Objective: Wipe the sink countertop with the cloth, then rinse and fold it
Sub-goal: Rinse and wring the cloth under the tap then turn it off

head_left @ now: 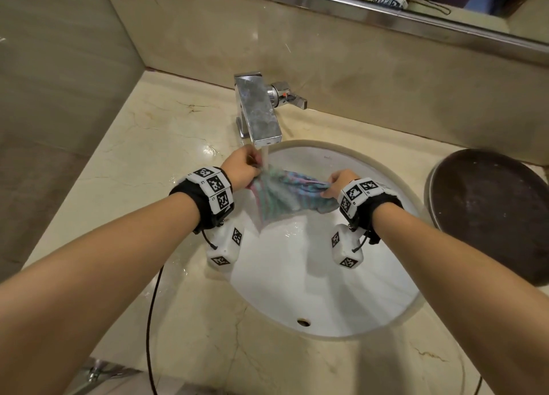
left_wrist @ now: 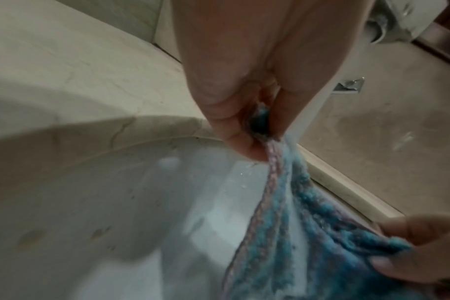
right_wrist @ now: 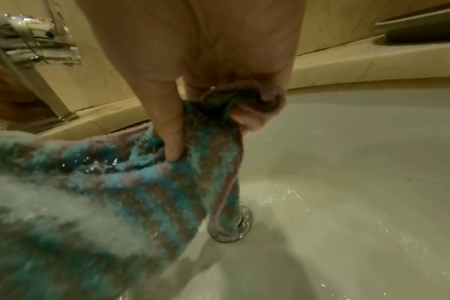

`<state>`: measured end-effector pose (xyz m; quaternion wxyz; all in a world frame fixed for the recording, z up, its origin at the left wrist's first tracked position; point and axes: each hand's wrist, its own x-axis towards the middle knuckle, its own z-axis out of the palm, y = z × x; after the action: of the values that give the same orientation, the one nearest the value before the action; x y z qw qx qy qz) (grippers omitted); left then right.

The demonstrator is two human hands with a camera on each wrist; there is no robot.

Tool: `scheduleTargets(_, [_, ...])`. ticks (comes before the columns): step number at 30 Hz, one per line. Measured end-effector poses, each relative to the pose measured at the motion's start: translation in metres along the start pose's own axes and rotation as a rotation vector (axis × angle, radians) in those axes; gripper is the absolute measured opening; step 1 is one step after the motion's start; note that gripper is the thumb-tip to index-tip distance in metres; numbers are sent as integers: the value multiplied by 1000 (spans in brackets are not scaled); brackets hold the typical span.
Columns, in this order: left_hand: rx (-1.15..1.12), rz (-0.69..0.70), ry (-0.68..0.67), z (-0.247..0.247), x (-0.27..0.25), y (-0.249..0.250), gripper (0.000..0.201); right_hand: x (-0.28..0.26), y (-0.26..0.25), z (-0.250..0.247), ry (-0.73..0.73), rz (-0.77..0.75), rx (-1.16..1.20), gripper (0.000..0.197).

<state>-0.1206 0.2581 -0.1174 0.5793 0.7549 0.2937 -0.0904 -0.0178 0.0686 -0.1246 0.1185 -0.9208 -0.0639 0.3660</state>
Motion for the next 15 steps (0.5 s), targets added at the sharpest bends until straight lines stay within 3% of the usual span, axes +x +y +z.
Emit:
scheduleTargets(2, [30,9,-6,0,-1,-1,39,-1,2,-4,-7,-17,-16,7])
scheduleTargets(4, [50,12,-7,1,-2,-3,44,-2,6,-4,27,-27,12,21])
scheduleTargets(7, [78,-9,-16,-2,-2,-3,39,-6,8,-2,132,-41,132,27])
scheduleTargets(13, [119,28,38,-3,-5,5,24,-11,4,-2,81,-124,195,19])
scheduleTargets(15, [182,61,74,-4,-5,6,24,-12,1,-2,129,-156,127,18])
